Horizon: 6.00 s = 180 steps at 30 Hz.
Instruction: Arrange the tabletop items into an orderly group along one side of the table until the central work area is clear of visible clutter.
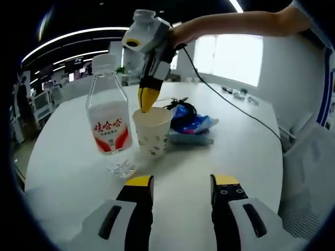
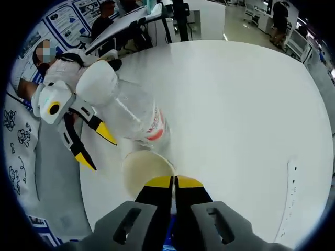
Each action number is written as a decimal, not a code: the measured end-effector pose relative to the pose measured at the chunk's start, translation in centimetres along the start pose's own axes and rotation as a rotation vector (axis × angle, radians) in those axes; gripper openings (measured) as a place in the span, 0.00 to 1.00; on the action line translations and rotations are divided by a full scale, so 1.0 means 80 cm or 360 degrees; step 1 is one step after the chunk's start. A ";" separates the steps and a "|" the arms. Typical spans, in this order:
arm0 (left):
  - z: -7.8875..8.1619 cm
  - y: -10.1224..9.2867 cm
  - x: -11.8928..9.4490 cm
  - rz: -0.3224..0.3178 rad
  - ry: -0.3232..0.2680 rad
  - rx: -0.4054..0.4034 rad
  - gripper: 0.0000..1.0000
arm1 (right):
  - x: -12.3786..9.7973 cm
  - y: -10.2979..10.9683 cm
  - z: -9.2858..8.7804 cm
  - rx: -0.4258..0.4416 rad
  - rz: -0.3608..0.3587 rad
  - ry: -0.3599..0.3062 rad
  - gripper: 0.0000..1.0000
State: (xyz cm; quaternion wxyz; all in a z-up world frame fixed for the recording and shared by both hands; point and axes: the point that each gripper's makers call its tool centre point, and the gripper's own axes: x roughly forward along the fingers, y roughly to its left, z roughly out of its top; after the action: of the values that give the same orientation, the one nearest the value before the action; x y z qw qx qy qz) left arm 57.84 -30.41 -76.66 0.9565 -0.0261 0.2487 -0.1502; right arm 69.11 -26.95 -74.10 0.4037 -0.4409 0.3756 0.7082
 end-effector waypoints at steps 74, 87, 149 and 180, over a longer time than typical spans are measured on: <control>0.196 -0.043 0.143 -0.0044 0.0250 -0.0134 0.54 | -0.164 0.020 -0.231 0.1202 -0.0723 -0.1001 0.29; 0.180 -0.004 0.196 0.0090 0.0437 -0.0196 0.48 | -0.137 -0.016 -0.238 0.1266 -0.0658 -0.0972 0.27; 0.113 0.049 0.254 0.0074 0.0986 -0.0122 0.13 | -0.054 -0.067 -0.218 0.1657 -0.0384 -0.1013 0.08; 0.133 0.039 0.241 -0.0006 0.0914 -0.0164 0.00 | -0.066 -0.064 -0.229 0.1908 -0.0342 -0.1047 0.00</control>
State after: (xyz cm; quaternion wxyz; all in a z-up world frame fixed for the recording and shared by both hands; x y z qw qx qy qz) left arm 79.89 -33.46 -76.79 0.8442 -0.0314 0.5164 -0.1404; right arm 81.09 -42.47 -76.10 0.7385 0.0612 0.5145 0.4314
